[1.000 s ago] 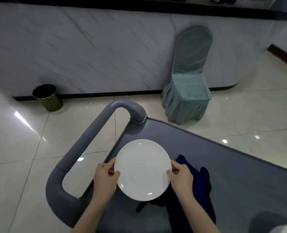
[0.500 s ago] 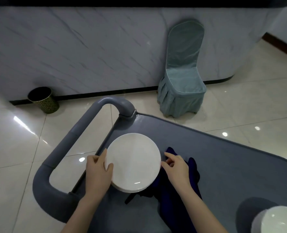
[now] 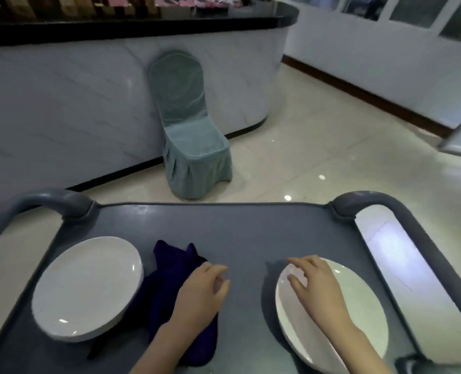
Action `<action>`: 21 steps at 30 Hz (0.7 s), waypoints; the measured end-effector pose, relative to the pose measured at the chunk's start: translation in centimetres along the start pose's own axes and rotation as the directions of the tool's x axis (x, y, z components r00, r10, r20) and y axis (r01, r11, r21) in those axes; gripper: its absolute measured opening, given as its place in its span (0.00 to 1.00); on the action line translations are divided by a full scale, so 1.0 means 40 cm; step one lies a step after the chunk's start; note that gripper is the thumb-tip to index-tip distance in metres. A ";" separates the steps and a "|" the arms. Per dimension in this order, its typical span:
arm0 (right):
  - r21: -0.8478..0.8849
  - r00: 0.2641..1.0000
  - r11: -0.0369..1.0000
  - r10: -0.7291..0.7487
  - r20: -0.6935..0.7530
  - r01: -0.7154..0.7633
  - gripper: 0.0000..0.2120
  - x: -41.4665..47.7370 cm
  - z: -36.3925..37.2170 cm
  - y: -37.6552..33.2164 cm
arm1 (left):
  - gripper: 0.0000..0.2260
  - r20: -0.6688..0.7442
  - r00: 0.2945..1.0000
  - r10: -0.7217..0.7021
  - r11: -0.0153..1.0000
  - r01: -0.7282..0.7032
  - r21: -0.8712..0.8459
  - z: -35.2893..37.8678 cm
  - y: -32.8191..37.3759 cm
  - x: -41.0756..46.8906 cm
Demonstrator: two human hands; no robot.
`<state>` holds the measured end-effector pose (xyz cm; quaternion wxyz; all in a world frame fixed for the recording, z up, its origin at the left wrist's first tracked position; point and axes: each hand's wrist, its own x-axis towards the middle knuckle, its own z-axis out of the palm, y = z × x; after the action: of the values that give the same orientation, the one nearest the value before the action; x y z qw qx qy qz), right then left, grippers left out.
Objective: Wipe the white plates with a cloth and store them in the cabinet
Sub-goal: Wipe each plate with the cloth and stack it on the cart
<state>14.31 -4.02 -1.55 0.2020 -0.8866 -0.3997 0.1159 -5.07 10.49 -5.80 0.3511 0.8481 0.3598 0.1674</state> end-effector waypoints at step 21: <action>0.104 0.932 0.927 0.362 -0.007 -0.360 0.07 -0.162 -0.119 0.330 | 0.30 0.268 0.951 -0.153 0.976 0.188 -0.109 0.256 0.212 0.035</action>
<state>20.54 -18.08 -2.97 0.2269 -0.9350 -0.2209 0.1597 5.57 2.44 -6.82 0.4638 0.8030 0.3711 0.0485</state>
